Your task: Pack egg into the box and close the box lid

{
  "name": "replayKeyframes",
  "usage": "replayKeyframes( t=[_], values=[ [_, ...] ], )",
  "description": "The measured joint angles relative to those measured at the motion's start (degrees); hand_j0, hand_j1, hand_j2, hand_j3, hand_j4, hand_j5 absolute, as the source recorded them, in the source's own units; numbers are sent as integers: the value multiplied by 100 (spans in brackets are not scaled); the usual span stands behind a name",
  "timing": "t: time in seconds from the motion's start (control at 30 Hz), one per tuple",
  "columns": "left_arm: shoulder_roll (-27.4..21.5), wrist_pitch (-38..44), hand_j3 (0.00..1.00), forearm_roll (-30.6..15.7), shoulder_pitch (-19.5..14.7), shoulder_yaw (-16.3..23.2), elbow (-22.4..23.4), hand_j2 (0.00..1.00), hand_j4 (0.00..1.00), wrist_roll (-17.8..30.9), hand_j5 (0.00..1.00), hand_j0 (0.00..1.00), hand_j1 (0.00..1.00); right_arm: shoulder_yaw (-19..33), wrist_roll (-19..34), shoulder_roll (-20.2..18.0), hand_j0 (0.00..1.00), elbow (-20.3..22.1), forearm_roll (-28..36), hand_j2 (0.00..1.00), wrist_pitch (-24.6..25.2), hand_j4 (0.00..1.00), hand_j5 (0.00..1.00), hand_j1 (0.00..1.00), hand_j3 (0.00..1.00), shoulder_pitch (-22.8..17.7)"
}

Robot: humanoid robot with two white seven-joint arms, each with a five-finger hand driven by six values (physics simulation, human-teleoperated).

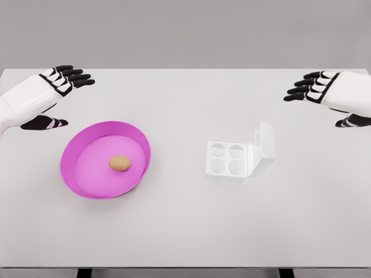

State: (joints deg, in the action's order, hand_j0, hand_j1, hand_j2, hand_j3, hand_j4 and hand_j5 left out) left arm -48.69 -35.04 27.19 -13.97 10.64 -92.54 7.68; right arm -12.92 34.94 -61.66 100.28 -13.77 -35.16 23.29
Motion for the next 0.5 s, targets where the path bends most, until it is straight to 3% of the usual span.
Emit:
replayKeyframes(
  t=[0.17, 0.27, 0.4, 0.5],
  values=[
    [-4, 0, 100, -27, 53, -30, -15, 100, 100, 2, 100, 100, 100, -82, 7, 12, 100, 14, 39, 100, 0, 100, 100, 100, 100, 167],
    [-51, 0, 100, -319, 79, -19, -17, 100, 100, 64, 100, 100, 100, -120, 8, -79, 100, 8, 155, 100, -2, 100, 100, 100, 100, 88],
    [-327, -1, 99, -1063, 97, 231, -30, 99, 99, 978, 99, 99, 99, -252, 9, -804, 100, -381, 1184, 100, -2, 100, 100, 100, 100, -44],
    [-475, -7, 100, -1649, 44, 324, -41, 100, 100, 1998, 100, 100, 100, -255, 9, -985, 100, -522, 1548, 100, -1, 100, 100, 100, 100, -114]
  ],
)
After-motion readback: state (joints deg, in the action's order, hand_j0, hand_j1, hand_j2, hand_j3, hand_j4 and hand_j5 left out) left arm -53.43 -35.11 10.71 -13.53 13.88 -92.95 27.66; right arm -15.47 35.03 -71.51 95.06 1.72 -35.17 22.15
